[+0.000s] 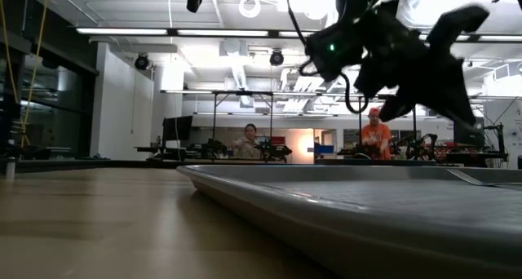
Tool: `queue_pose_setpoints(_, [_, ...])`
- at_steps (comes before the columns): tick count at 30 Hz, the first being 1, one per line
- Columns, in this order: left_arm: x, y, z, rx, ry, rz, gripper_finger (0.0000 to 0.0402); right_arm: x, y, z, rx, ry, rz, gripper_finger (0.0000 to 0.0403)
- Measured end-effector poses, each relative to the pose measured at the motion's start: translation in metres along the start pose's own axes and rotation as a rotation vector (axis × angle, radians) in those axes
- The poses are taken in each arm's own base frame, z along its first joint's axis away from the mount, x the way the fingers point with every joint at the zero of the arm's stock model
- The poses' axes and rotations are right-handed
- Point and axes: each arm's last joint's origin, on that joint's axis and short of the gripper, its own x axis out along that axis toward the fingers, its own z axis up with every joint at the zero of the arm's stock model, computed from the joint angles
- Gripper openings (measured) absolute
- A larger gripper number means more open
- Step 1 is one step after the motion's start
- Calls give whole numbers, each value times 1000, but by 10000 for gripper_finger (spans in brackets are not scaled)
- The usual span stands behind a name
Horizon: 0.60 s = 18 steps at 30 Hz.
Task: Pick and place plate/cup/fork/spoon on tray
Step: Put the orange spoon to the left of the light brown fork on the gray tray
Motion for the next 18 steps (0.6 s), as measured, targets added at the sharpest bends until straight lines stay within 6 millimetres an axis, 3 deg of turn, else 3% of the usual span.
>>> queue_pose_setpoints(8, [0, 0, 0, 0, 0, 1, 170, 28, -31, -17, 127, 53, 61, 0])
queue_pose_setpoints(18, [0, 0, 0, -1, -3, 7, 170, 43, -36, -12, 112, -9, 33, 0])
